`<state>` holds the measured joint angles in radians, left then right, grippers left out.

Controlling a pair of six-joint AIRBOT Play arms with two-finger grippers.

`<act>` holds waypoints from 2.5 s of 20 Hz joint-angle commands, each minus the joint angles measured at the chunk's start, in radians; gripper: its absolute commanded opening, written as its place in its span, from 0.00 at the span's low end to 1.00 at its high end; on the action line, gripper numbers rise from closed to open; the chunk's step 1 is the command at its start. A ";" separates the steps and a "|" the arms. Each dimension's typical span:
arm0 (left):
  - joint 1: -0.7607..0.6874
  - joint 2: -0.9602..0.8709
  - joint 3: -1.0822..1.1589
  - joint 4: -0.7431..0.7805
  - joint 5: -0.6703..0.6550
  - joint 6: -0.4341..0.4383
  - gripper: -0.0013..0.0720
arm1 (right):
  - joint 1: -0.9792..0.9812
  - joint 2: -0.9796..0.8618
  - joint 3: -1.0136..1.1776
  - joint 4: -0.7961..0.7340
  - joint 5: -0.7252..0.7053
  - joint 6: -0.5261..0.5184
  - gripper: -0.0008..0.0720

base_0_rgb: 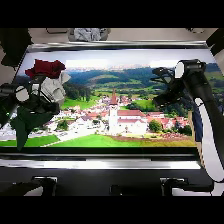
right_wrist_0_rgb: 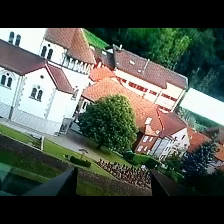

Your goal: Fold the shirts.

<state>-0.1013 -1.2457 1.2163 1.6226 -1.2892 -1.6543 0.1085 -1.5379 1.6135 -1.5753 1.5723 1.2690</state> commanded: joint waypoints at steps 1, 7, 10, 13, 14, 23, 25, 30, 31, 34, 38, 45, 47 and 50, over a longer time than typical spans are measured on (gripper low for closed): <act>0.000 0.001 0.000 0.000 0.000 0.000 0.94 | 0.001 0.000 0.000 0.000 0.000 0.000 0.74; 0.000 0.001 0.000 0.000 0.000 0.000 0.94 | 0.001 0.000 0.000 0.000 0.000 0.000 0.74; 0.000 0.001 0.000 0.000 0.000 0.000 0.94 | 0.001 0.000 0.000 0.000 0.000 0.000 0.74; 0.000 0.001 0.000 0.000 0.000 0.000 0.94 | 0.001 0.000 0.000 0.000 0.000 0.000 0.74; 0.000 0.001 0.000 0.000 0.000 0.000 0.94 | 0.001 0.000 0.000 0.000 0.000 0.000 0.74; 0.000 0.000 0.000 -0.009 0.066 0.000 0.94 | 0.001 0.000 0.000 0.000 -0.106 0.004 0.74; 0.000 -0.006 0.000 -0.009 0.145 0.000 0.94 | 0.001 0.000 0.000 0.000 -0.148 0.003 0.74; 0.172 -0.131 0.206 0.049 0.238 -0.056 1.00 | 0.001 0.000 0.000 0.002 -0.303 0.003 0.77; 0.255 -0.192 0.282 0.047 0.161 -0.108 1.00 | 0.001 -0.001 0.000 0.003 -0.305 0.003 0.78; 0.509 -0.365 0.383 -0.113 -0.074 -0.137 1.00 | 0.001 -0.001 0.000 0.043 -0.276 0.002 0.78; 0.649 -0.458 0.283 -0.396 -0.021 -0.017 1.00 | 0.001 -0.001 0.000 0.065 -0.269 -0.001 0.78; 0.607 -0.467 0.166 -0.419 0.187 0.061 1.00 | 0.001 -0.001 0.000 0.076 -0.260 0.000 0.78; 0.605 -0.476 0.164 -0.420 0.180 0.061 0.19 | 0.001 0.000 0.000 0.084 -0.245 -0.001 0.78; 0.605 -0.435 0.178 -0.465 0.180 0.070 0.05 | 0.001 0.005 0.000 0.089 -0.224 -0.025 0.77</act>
<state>0.5041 -1.7046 1.3911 1.1999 -1.1248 -1.6001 0.1085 -1.5372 1.6131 -1.4918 1.3281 1.2644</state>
